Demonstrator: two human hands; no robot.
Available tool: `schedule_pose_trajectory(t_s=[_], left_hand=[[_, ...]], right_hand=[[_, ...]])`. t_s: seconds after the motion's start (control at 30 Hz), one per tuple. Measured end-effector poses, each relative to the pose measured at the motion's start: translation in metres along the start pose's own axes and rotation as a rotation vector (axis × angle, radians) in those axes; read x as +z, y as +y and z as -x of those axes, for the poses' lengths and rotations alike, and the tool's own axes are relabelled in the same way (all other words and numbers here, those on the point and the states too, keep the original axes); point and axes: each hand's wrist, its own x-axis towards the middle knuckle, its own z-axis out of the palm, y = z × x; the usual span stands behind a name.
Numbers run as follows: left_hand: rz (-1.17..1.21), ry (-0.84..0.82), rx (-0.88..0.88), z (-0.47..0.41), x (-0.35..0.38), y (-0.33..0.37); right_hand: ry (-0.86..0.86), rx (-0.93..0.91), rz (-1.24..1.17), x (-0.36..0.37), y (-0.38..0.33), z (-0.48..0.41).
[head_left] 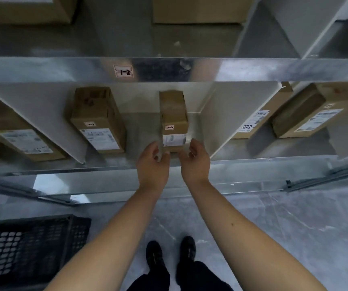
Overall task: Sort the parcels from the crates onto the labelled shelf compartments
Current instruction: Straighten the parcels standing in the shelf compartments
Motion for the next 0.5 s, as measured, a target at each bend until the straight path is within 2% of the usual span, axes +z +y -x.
schedule_pose_trajectory(t_s=[0.1, 0.23, 0.5], left_hand=[[0.037, -0.07, 0.029, -0.017, 0.007, 0.001], [-0.055, -0.082, 0.067, -0.037, 0.018, 0.006], [-0.103, 0.01, 0.104, -0.06, 0.039, -0.021]], right_hand=[[-0.047, 0.001, 0.027, 0.009, 0.001, -0.016], [-0.081, -0.053, 0.079, 0.018, 0.005, -0.037], [-0.038, -0.144, 0.131, 0.033, 0.026, -0.061]])
